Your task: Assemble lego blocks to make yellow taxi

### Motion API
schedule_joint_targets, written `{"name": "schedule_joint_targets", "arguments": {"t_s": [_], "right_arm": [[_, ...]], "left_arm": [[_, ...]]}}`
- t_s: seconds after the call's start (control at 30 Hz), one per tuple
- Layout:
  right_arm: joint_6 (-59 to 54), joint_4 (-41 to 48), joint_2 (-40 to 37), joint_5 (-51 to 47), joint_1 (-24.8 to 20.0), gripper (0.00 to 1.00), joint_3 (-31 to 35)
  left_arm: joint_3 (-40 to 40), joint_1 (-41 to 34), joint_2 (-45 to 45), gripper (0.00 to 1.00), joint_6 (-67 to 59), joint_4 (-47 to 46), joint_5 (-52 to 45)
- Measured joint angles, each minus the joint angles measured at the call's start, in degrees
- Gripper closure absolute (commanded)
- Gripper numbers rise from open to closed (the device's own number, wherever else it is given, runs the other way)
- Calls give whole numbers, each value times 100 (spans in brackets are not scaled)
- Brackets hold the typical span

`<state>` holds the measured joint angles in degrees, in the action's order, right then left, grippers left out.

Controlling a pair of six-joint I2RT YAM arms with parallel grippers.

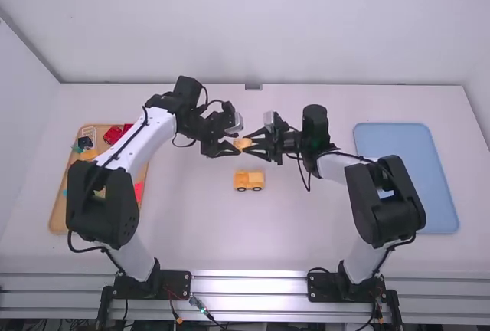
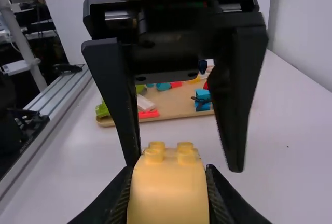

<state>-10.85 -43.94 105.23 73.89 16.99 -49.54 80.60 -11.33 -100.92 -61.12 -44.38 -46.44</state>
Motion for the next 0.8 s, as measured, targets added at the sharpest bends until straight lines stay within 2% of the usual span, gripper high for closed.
{"name": "schedule_joint_targets", "arguments": {"t_s": [0.1,0.17,0.23,0.53,0.6,0.77,0.8], "right_arm": [[-4,-2,2,-63,-2,72,0],[-15,-2,0,-83,-2,72,0],[-17,-4,0,-122,-2,72,2],[-22,-11,2,-96,-9,69,0],[-24,-13,0,-98,-9,62,0],[11,-2,0,-186,-7,58,0],[28,2,2,-184,-7,44,0]], "left_arm": [[2,-13,0,56,-7,-33,-35],[0,-15,0,57,-17,-37,-57],[0,-15,0,63,-22,-48,-74],[-15,-15,0,72,-46,-79,-118],[-20,-15,0,74,-44,-70,-120],[-20,-15,0,78,-37,-11,-96],[-20,-15,0,79,-33,-4,-68]]}}
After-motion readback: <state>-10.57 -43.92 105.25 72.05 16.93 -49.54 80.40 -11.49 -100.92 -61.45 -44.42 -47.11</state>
